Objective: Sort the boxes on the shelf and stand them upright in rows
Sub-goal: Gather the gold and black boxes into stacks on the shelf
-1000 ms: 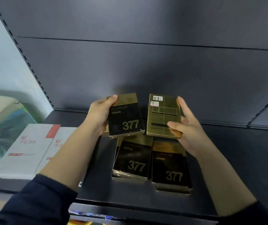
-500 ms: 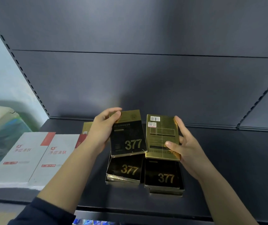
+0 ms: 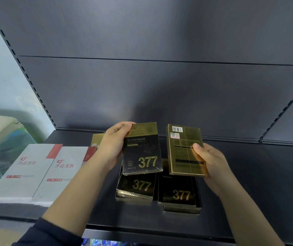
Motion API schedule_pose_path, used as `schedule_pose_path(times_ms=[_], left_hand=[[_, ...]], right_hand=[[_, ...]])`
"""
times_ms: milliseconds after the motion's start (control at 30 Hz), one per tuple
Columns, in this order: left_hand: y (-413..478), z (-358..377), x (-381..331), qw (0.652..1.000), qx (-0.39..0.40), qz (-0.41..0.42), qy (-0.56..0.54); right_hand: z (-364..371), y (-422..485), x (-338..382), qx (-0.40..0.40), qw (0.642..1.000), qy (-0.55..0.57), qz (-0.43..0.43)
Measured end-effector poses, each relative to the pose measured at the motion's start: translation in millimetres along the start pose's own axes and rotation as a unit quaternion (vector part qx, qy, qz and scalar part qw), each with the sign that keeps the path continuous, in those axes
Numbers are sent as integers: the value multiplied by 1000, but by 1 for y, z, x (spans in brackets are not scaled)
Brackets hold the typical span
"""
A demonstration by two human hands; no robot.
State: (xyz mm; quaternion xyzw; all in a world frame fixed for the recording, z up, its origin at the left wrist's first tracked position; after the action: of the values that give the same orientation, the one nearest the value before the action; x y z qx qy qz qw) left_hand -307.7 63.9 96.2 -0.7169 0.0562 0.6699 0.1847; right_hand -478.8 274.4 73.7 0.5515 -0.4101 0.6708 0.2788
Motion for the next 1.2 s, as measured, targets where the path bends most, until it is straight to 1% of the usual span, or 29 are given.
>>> schedule_pose_path(times_ms=[67,167,233,333,400,467,533,567,633,700,733,800,867,1000,1200], left_hand=[[-2,1,2,1000,0,-6,3],[-5,3,2,1000,3,-3,10],[-6,5,2,1000,7,0,10],[-7,10,3,1000,27,2,12],[-8,13,6,999,33,-6,15],[-8,14,8,999,33,-16,14],[-8,13,9,999,27,-26,8],[-8,12,10,999,23,-32,6],[-9,10,11,999,18,-40,5],[-9,10,12,999,24,-39,6],[-10,10,12,999,26,-38,8],[-11,12,13,999,31,-38,12],[-11,12,12,999,32,-33,14],[-8,6,9,999,24,-21,12],[-4,-2,21,999,22,-18,38]], right_hand=[[-1,-1,1,0,1000,3,-9],[1,-4,13,24,995,91,-45],[-2,-2,22,25,986,143,-83],[4,-4,32,71,968,201,-134],[9,-4,25,77,966,215,-125],[12,-7,21,67,968,207,-123],[19,-14,21,80,969,199,-120],[20,-15,17,87,971,194,-107],[20,-12,8,77,974,210,-50],[20,-9,-1,61,979,195,-2],[20,-9,-3,50,984,170,1],[20,-9,2,34,991,125,-25],[18,-9,5,23,992,118,-38],[5,-7,6,-3,993,118,-3],[-11,-7,-6,-63,997,-30,21]])
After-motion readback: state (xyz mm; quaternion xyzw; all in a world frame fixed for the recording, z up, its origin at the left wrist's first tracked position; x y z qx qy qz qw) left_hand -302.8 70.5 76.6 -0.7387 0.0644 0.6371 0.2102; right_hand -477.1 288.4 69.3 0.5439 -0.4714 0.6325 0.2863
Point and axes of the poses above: each hand's wrist, its own y-axis towards the middle knuckle, its own z-axis out of the palm, x = y × z, the point moved 10 cm from there along y, towards the middle knuckle, and after that the axes turned 15 degrees about -x, right-handed, at the moved point
